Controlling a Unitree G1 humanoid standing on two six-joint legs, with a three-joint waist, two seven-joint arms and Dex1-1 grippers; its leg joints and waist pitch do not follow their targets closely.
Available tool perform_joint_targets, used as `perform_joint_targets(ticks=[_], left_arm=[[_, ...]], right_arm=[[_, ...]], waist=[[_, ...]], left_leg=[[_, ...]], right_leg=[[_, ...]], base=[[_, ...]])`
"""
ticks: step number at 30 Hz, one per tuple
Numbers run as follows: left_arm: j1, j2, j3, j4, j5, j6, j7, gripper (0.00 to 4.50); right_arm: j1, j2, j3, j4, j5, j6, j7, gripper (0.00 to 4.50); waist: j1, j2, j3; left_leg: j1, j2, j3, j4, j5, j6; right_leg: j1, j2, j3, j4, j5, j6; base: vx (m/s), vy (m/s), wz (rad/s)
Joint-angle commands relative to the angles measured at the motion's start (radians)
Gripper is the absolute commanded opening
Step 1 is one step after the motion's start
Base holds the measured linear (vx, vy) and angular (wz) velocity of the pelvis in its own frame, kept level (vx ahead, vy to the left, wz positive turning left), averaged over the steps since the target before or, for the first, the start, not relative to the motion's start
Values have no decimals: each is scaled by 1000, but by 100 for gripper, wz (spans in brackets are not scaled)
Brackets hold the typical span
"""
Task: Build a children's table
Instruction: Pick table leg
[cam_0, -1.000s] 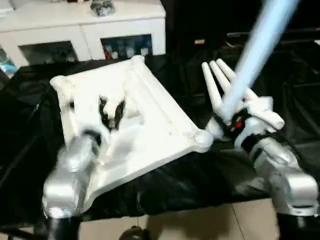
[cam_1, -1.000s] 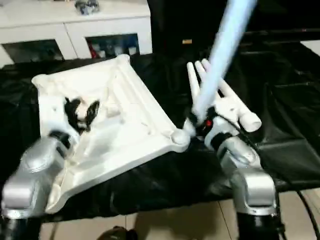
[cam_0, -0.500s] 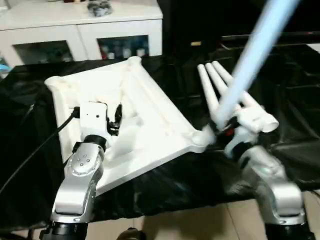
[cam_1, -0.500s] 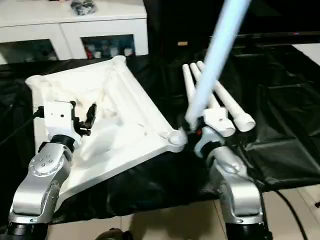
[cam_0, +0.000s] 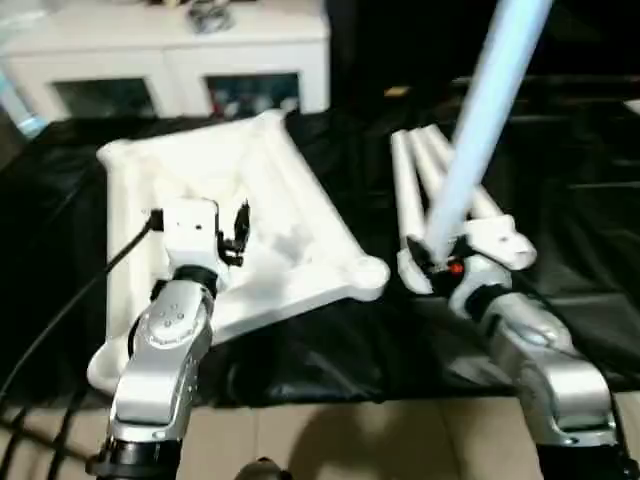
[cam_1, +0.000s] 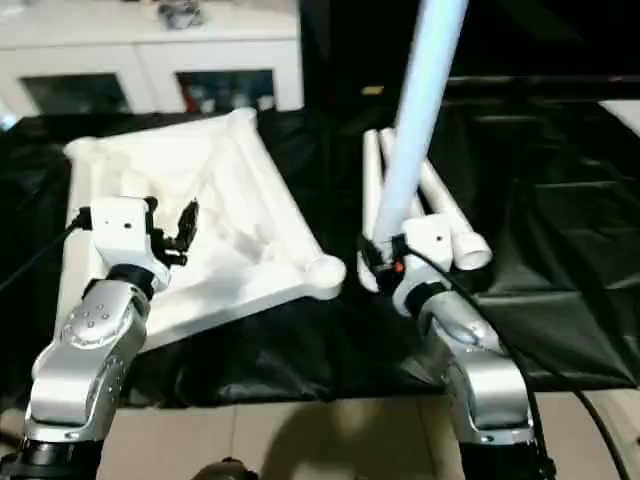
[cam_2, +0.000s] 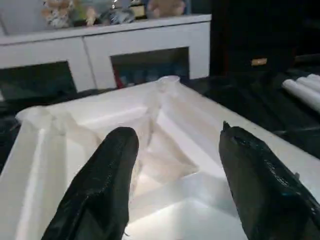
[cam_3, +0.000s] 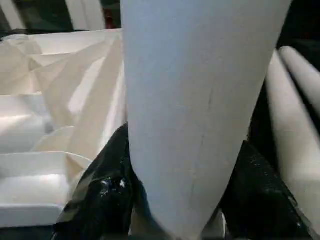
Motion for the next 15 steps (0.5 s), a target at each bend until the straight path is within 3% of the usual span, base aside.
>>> perform_joint_targets(ticks=[1,2,3,4,5,6,7,8,9,10,11,12,13,14,15], left_arm=[[-5,11,3,0,-9,9,-24,296],[-4,18,-5,1,-19,-1,-52,296],[-3,26,-11,2,-24,-11,-73,296],[-2,30,-13,4,-26,-17,-84,296],[-1,28,-10,6,-36,-15,-90,296],[1,27,-3,9,-43,-13,-92,296],[4,27,1,11,-47,-15,-93,296],[12,31,0,8,-48,-14,-103,296],[14,33,-2,7,-47,-14,-105,296],[20,36,-6,3,-44,-14,-110,296],[27,38,-11,-2,-45,-7,-116,296],[36,40,-18,-8,-43,-4,-122,296],[41,40,-23,-11,-44,-4,-128,296],[43,39,-27,-14,-45,-2,-131,296],[44,38,-28,-15,-45,-2,-135,296]], right_arm=[[-24,-7,6,-6,-10,-28,-4,188],[-26,-13,9,-4,-10,-31,5,188],[-26,-16,11,-6,-7,-28,14,188],[-25,-20,15,-8,-3,-26,25,188],[-23,-24,21,-12,-4,-26,36,188],[-19,-26,25,-18,-1,-22,46,188],[-16,-22,22,-23,10,-14,50,188],[-10,-18,20,-32,18,-6,55,188],[-9,-19,20,-33,17,-5,55,188],[-6,-20,21,-36,15,-2,53,188],[-4,-20,21,-36,13,-3,50,188],[-2,-22,22,-35,11,-7,47,188],[-2,-27,24,-35,9,-8,50,188],[-1,-32,26,-35,7,-9,54,188],[-1,-35,28,-35,6,-10,56,188]], waist=[[-11,23,-71],[-18,25,-69],[-17,23,-66],[-10,10,-54],[-1,-3,-47],[3,-9,-38],[2,-9,-32],[-5,-9,-22],[-13,-11,-11],[-31,-2,-12],[-50,10,5],[-42,23,4],[-37,13,-2],[-26,19,-14],[-47,-26,-18]], left_leg=[[41,175,-63,-80,71,173],[48,192,-66,-82,34,195],[46,176,-52,-78,-4,189],[28,130,-12,-74,-116,132],[21,92,26,-69,-206,64],[29,84,42,-73,-276,21],[40,84,46,-80,-330,3],[68,81,49,-86,-449,-25],[80,80,48,-90,-519,-36],[188,84,65,-60,-650,-77],[199,118,41,-105,-785,-79],[137,183,25,-207,-942,-81],[76,169,8,-246,-988,-55],[101,143,27,-228,-979,-11],[128,69,55,-132,-773,2]], right_leg=[[44,-111,55,-55,48,-48],[28,-130,60,-36,44,-71],[25,-139,65,-42,48,-91],[32,-155,78,-72,27,-134],[49,-169,84,-98,-92,-148],[52,-166,81,-116,-297,-112],[46,-159,78,-127,-415,-83],[33,-152,67,-151,-614,-20],[26,-148,55,-162,-691,7],[-25,-98,35,-195,-717,52],[-11,-67,-4,-161,-572,54],[63,-78,-5,-23,-370,46],[118,-86,-7,44,-235,39],[98,-96,26,36,-177,38],[67,-156,79,-118,-479,-4]], base=[[-28,73,7],[-37,65,7],[-37,65,7],[0,0,0],[0,0,0],[0,0,0],[0,0,0],[0,0,0],[0,0,0],[-33,53,-27],[18,73,-55],[18,73,-55],[-35,50,-51],[26,-29,-19],[26,-29,-19]])
